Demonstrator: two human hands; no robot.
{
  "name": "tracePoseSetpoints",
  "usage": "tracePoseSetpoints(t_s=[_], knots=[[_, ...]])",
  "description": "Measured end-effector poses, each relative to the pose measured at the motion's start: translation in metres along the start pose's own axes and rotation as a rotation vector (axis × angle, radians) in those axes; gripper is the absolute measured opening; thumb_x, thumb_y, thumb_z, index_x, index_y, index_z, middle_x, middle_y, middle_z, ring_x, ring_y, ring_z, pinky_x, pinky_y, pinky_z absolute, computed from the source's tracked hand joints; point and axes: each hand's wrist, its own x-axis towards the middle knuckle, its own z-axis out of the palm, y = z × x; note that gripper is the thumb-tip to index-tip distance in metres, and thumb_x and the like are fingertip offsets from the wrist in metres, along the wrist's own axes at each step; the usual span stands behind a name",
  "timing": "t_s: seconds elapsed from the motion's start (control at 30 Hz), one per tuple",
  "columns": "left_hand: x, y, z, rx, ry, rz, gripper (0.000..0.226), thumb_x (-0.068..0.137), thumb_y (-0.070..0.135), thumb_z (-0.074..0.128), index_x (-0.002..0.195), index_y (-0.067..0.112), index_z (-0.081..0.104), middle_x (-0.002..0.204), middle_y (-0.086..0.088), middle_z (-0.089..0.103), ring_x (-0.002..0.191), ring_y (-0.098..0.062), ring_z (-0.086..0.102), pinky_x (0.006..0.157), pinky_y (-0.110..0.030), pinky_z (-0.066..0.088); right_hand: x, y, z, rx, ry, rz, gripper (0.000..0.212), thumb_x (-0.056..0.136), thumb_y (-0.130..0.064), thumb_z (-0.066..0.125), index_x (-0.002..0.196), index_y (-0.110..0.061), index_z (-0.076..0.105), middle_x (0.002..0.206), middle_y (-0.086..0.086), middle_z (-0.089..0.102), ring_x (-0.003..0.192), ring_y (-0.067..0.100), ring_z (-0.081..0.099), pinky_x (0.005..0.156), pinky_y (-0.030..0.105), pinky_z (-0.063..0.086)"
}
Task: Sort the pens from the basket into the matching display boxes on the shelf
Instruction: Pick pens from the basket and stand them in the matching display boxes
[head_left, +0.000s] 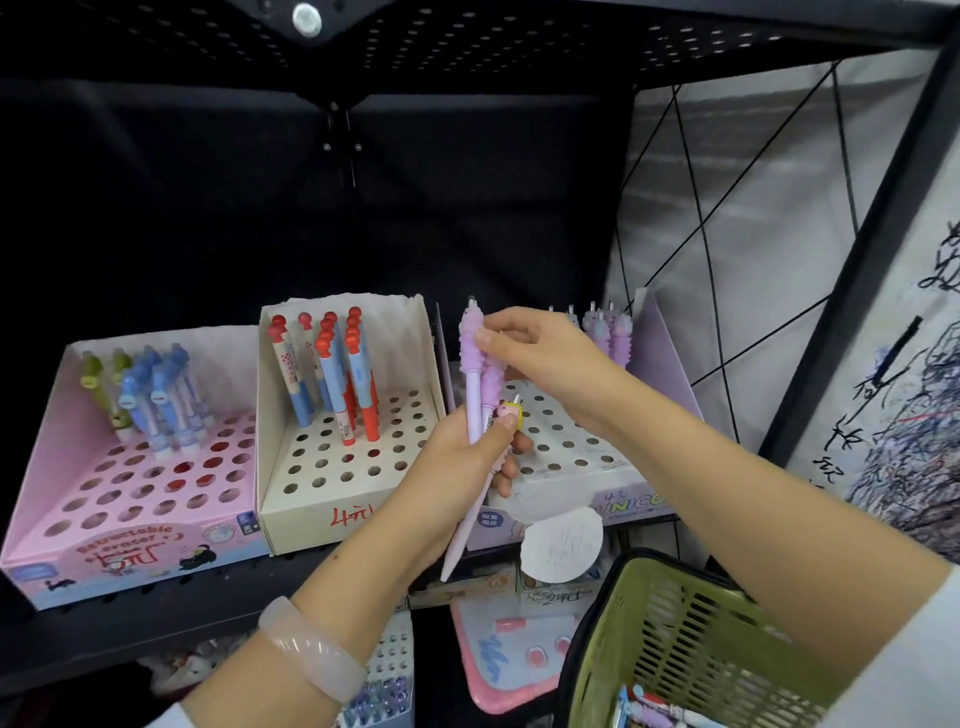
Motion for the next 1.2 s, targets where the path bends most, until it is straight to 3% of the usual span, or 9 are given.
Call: tracePoseSetpoints(t_s=[0.13, 0.27, 0.4, 0.43, 0.53, 0.63, 0.73, 0.87, 1.2], knots=[[0.000, 0.001, 0.002, 0.024, 0.006, -0.005, 0.012, 0.095, 0.018, 0.050, 0.094, 0.009, 0.058, 0.074, -0.005, 0.062, 0.050, -0.009, 0.049, 0.046, -0.020, 0.045, 0.000, -0.008, -0.006, 0.223, 0.105, -0.013, 0.007, 0.091, -0.015, 0.058, 0.096, -0.015, 0.062, 0.081, -0.004, 0.068, 0.069, -0.001, 0.065, 0.065, 0.011, 0.049], [0.001, -0.001, 0.002, 0.095, 0.004, -0.020, 0.014, 0.097, 0.021, 0.045, 0.098, 0.013, 0.057, 0.077, -0.002, 0.063, 0.051, -0.006, 0.050, 0.048, -0.020, 0.044, 0.002, -0.010, -0.037, 0.317, 0.484, -0.101, 0.004, 0.094, -0.021, 0.052, 0.094, -0.020, 0.056, 0.078, -0.003, 0.070, 0.070, 0.007, 0.070, 0.063, 0.016, 0.053], [0.000, 0.000, 0.003, 0.075, 0.013, -0.029, 0.016, 0.099, 0.021, 0.042, 0.100, 0.014, 0.056, 0.080, -0.003, 0.063, 0.049, -0.005, 0.049, 0.047, -0.019, 0.044, -0.002, 0.019, -0.077, 0.047, 0.738, -0.050, 0.013, 0.094, -0.030, 0.053, 0.099, -0.018, 0.051, 0.084, 0.006, 0.069, 0.074, 0.018, 0.069, 0.077, 0.035, 0.057], [0.000, 0.000, 0.003, 0.066, 0.016, -0.029, 0.016, 0.099, 0.021, 0.042, 0.099, 0.014, 0.056, 0.080, -0.004, 0.063, 0.048, -0.005, 0.049, 0.046, -0.019, 0.044, -0.005, 0.028, -0.084, -0.059, 0.758, -0.049, 0.017, 0.093, -0.032, 0.053, 0.101, -0.018, 0.051, 0.084, 0.008, 0.069, 0.076, 0.021, 0.069, 0.079, 0.034, 0.056], [0.000, 0.000, 0.004, 0.043, 0.023, -0.026, 0.017, 0.099, 0.021, 0.040, 0.097, 0.015, 0.055, 0.082, -0.006, 0.062, 0.049, -0.006, 0.048, 0.046, -0.020, 0.044, -0.015, 0.049, -0.096, -0.444, 0.727, -0.099, 0.021, 0.091, -0.030, 0.054, 0.106, -0.015, 0.054, 0.071, -0.006, 0.063, 0.069, 0.013, 0.063, 0.059, 0.013, 0.045], [0.000, 0.000, 0.004, 0.046, 0.021, -0.028, 0.016, 0.099, 0.021, 0.040, 0.100, 0.014, 0.055, 0.082, -0.006, 0.062, 0.048, -0.006, 0.048, 0.046, -0.019, 0.044, -0.020, 0.060, -0.098, -0.698, 0.623, -0.100, 0.023, 0.091, -0.024, 0.055, 0.110, -0.012, 0.052, 0.072, -0.008, 0.056, 0.065, 0.014, 0.057, 0.059, 0.023, 0.041], [0.001, -0.001, 0.004, 0.056, 0.022, -0.028, 0.015, 0.099, 0.021, 0.042, 0.099, 0.014, 0.055, 0.079, -0.004, 0.062, 0.048, -0.006, 0.048, 0.045, -0.020, 0.044, -0.018, 0.060, -0.093, -0.731, 0.531, -0.107, 0.021, 0.092, -0.021, 0.053, 0.111, -0.010, 0.050, 0.073, -0.008, 0.054, 0.065, 0.011, 0.057, 0.056, 0.022, 0.043], [0.002, -0.003, 0.004, 0.045, 0.031, -0.029, 0.015, 0.099, 0.020, 0.042, 0.097, 0.014, 0.056, 0.077, -0.003, 0.062, 0.047, -0.005, 0.048, 0.044, -0.019, 0.044, -0.013, 0.051, -0.084, -0.808, 0.400, -0.080, 0.019, 0.095, -0.022, 0.049, 0.106, -0.007, 0.050, 0.084, 0.003, 0.062, 0.077, 0.026, 0.062, 0.073, 0.042, 0.053], [0.000, -0.004, 0.003, 0.036, 0.026, -0.001, 0.015, 0.099, 0.021, 0.041, 0.097, 0.016, 0.055, 0.077, -0.002, 0.063, 0.048, -0.004, 0.050, 0.047, -0.019, 0.045, -0.015, 0.049, -0.080, -0.784, 0.475, 0.077, 0.016, 0.094, -0.021, 0.050, 0.096, -0.005, 0.047, 0.079, 0.011, 0.059, 0.072, 0.028, 0.056, 0.065, 0.034, 0.046]])
